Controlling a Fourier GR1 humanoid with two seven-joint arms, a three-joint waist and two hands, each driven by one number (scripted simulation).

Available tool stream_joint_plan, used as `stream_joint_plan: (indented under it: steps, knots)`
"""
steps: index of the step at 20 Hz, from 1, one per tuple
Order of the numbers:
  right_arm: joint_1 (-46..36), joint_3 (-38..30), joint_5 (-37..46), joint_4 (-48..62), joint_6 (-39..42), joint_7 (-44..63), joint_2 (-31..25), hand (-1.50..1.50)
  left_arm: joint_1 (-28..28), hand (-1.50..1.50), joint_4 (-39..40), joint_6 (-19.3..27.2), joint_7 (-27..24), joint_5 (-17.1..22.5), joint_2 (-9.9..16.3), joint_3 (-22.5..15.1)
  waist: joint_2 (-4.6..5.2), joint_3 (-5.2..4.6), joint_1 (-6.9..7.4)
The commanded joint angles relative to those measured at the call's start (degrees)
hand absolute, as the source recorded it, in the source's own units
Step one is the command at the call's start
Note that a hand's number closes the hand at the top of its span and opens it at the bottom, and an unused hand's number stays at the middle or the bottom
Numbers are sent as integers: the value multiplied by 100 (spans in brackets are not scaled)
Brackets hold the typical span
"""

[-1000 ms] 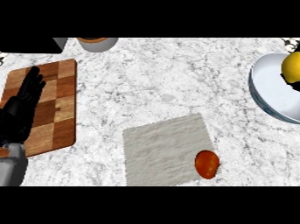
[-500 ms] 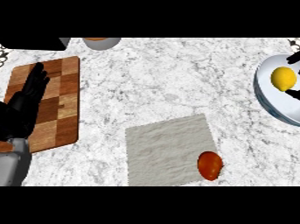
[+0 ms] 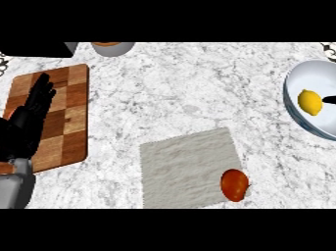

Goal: Pick the lemon from the placemat and place it in the bowl

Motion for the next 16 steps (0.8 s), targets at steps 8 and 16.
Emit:
stream_joint_plan:
  steps: [8, 16]
  knots:
    - [68, -1346, -1286, 1020, 2095, 41, -1382, -150, -95, 0, -182, -12, 238, 45, -13, 12, 33, 10, 10]
    - [714, -1597, -1523, 1173, 2995, -245, -1809, -150, -35, 0, 47, 20, -73, -39, -73, 32, 83, 37, -12]
